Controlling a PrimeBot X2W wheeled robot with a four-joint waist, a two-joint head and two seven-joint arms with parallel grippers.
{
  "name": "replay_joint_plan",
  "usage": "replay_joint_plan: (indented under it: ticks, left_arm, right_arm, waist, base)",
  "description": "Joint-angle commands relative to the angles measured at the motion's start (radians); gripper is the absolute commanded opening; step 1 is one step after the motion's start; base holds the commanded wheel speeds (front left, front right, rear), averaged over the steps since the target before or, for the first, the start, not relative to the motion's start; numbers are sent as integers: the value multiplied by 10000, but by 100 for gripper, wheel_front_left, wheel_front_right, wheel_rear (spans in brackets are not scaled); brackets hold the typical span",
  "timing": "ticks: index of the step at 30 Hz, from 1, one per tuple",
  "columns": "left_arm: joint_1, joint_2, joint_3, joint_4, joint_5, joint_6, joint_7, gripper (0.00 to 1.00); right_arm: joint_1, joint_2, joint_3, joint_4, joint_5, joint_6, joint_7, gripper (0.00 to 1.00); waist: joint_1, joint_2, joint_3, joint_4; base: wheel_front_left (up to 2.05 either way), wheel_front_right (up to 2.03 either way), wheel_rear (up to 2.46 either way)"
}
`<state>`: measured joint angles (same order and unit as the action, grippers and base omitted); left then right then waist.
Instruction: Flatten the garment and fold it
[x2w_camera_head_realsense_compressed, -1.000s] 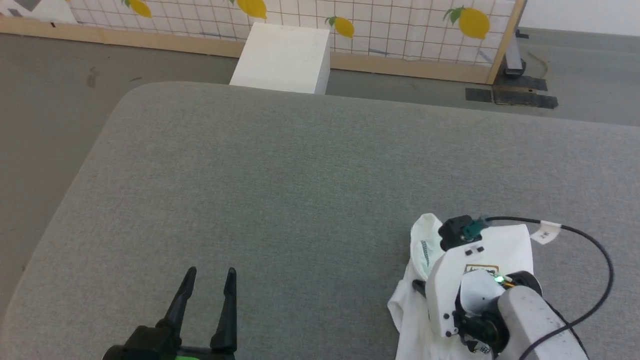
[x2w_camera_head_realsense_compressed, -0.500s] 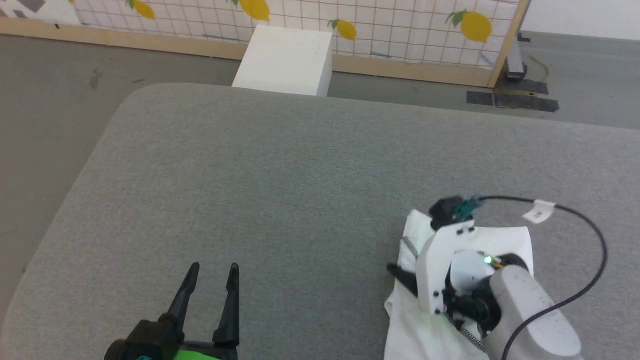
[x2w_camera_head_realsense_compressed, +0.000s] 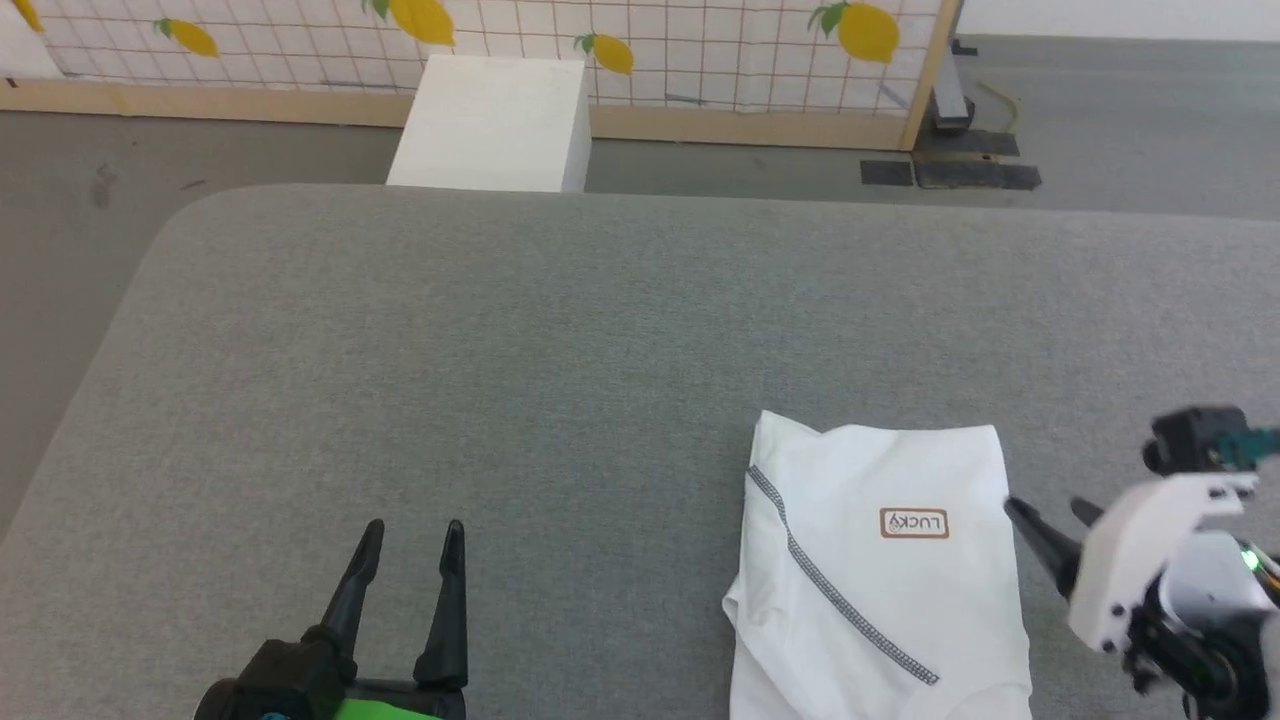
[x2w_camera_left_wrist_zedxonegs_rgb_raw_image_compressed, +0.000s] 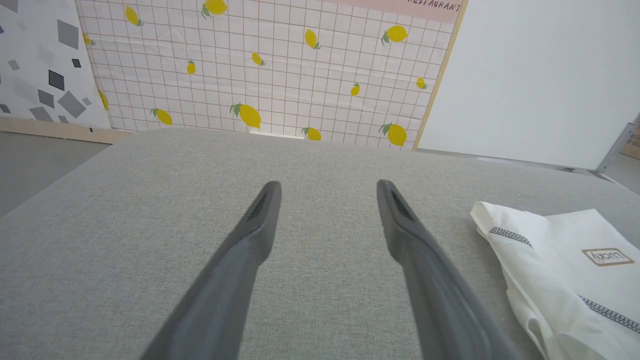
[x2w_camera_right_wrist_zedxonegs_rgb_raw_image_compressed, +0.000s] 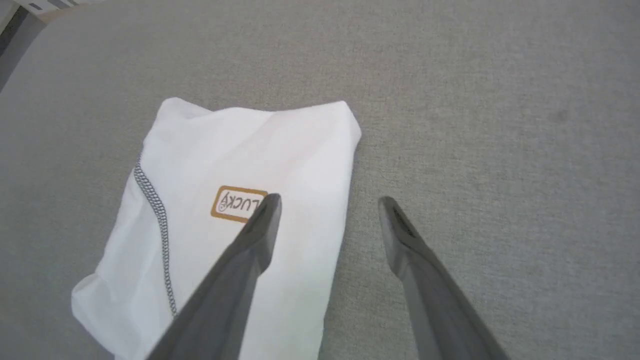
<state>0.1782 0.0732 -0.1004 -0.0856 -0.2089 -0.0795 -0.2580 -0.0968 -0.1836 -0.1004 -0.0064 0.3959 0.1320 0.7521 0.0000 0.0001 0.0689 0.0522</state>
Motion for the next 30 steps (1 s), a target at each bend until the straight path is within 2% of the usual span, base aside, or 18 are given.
replay_joint_plan:
  ticks: [1,5,12,18,25,26,27,28,29,30]
  left_arm:
    - [-15,-38,15,-30,87,-51,-38,100]
    - [-86,-62,-32,4,88,-73,-38,100]
    - [-141,-24,-72,115,124,-134,-38,100]
    - [-122,62,-92,192,117,-176,-38,100]
    - [-54,245,-104,221,100,-192,-18,100]
    - [-47,270,-107,208,102,-189,-5,100]
    - [-44,286,-113,197,102,-187,5,100]
    - [-46,305,-128,184,105,-188,20,100]
    - [-50,318,-141,175,108,-188,30,100]
    - [-51,331,-154,165,108,-185,41,100]
  right_arm:
    - [302,133,-154,-214,-32,-13,128,100]
    - [945,595,-591,-494,-5,-13,313,100]
    - [1355,1126,-685,-253,80,-13,400,100]
    - [1244,1310,-1115,695,277,-13,352,100]
    - [879,1330,-1296,2397,817,-13,-136,100]
    - [822,1331,-1199,2568,806,-13,-211,81]
    - [782,1331,-1116,2665,775,-13,-270,44]
    - [737,1331,-981,2725,729,-13,-358,15]
    - [712,1331,-909,2761,709,-13,-429,0]
    - [682,1332,-849,2789,667,-13,-476,0]
  waist:
    - [0,-1,134,-120]
    - [0,-1,207,-142]
    - [0,-1,186,68]
    - [0,-1,96,354]
    - [0,-1,-79,546]
    - [0,-1,-96,554]
    - [0,-1,-106,557]
    - [0,-1,-114,559]
    - [0,-1,-122,554]
    - [0,-1,-128,539]
  base:
    - [0,0,0]
    - [0,0,0]
    - [0,0,0]
    - [0,0,0]
    - [0,0,0]
    - [0,0,0]
    - [0,0,0]
    - [0,0,0]
    - [0,0,0]
    - [0,0,0]
